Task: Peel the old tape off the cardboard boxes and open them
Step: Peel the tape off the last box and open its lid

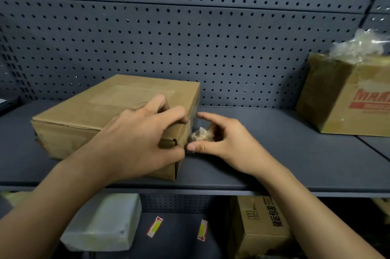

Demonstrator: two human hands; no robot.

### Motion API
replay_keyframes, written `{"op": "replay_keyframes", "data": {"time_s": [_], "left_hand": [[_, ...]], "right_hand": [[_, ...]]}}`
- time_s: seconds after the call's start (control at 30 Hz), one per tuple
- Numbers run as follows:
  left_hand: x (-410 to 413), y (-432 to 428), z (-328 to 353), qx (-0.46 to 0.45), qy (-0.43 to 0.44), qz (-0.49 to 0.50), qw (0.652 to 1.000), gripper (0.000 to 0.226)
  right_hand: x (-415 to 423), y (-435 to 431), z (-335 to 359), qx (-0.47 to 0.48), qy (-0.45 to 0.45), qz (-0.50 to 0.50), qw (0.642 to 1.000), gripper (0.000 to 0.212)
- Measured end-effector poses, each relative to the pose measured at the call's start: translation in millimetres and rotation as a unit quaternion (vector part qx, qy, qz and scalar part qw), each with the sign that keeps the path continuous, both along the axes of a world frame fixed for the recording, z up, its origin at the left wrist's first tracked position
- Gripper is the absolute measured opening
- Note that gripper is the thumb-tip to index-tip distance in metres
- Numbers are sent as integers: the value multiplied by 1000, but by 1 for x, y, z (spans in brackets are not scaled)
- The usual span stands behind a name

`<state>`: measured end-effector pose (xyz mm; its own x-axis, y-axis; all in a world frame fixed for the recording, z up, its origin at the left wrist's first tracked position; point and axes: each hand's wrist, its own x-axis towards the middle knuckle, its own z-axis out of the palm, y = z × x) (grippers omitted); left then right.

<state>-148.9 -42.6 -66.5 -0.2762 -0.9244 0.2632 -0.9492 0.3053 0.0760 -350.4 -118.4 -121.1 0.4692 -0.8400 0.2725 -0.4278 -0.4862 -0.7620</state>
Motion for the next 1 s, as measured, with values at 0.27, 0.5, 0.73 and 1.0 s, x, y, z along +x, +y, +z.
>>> {"op": "replay_keyframes", "data": {"time_s": [0.27,0.5,0.73,1.0], "left_hand": [[2,2,-2,-8,3,-9,1000,52],[7,3,-2,-10,-4,-6,1000,51],[10,11,2,2,-23,10,1000,51],[28,23,11,60,24,20,998,54]], "right_hand": [[11,-12,-8,55,-70,46,995,43],[10,-18,-7,-34,-24,-44,998,22],[4,-23,-15,-75,36,-143,986,25],[-22,-32,-12,-48,-7,-209,977,21]]}}
